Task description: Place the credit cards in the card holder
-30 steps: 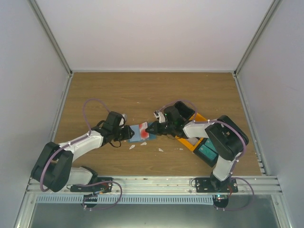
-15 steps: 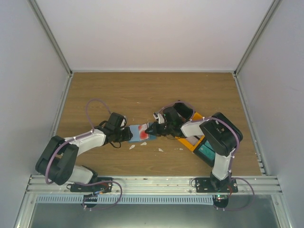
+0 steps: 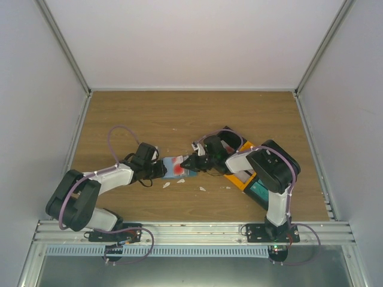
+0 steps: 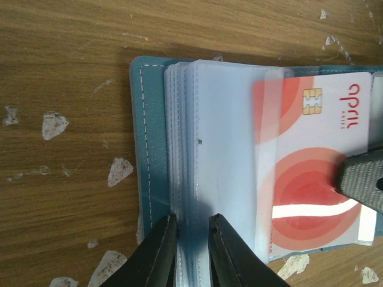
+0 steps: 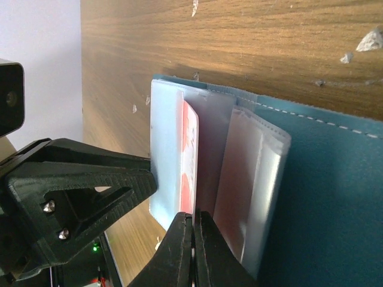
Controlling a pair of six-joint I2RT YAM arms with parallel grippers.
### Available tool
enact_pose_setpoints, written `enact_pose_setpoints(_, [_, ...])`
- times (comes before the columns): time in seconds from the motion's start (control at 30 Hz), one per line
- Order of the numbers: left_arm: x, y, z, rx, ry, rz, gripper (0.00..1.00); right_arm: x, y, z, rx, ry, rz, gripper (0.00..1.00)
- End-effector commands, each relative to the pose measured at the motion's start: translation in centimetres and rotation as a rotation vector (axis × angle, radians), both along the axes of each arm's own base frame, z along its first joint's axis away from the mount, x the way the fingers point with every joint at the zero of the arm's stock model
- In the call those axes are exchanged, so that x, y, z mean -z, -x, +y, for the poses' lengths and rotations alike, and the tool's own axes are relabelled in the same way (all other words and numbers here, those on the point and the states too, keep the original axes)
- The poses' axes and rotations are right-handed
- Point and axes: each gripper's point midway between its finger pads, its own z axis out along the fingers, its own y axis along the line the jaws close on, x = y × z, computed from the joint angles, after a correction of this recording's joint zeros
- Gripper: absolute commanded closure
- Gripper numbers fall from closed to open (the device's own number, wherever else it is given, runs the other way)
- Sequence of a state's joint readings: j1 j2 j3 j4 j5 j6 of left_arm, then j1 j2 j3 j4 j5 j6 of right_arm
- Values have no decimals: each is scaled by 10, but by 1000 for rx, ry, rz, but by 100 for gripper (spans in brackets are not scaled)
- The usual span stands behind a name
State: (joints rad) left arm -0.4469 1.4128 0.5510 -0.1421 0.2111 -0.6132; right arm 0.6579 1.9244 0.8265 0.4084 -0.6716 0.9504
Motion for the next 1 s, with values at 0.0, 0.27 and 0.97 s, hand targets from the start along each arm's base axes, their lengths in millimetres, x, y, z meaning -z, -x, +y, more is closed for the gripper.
enact_pose_setpoints(0.0, [12, 10, 3, 7, 3, 23, 80, 27, 2, -4, 54, 46, 53, 100])
enact_pose_setpoints(0.27, [15, 18, 0, 28, 31, 29, 81, 31, 7, 3, 55, 36, 61, 99])
enact_pose_setpoints(0.97, [15, 25, -6, 53, 80, 31, 82, 34, 21, 30, 40, 13, 93, 99])
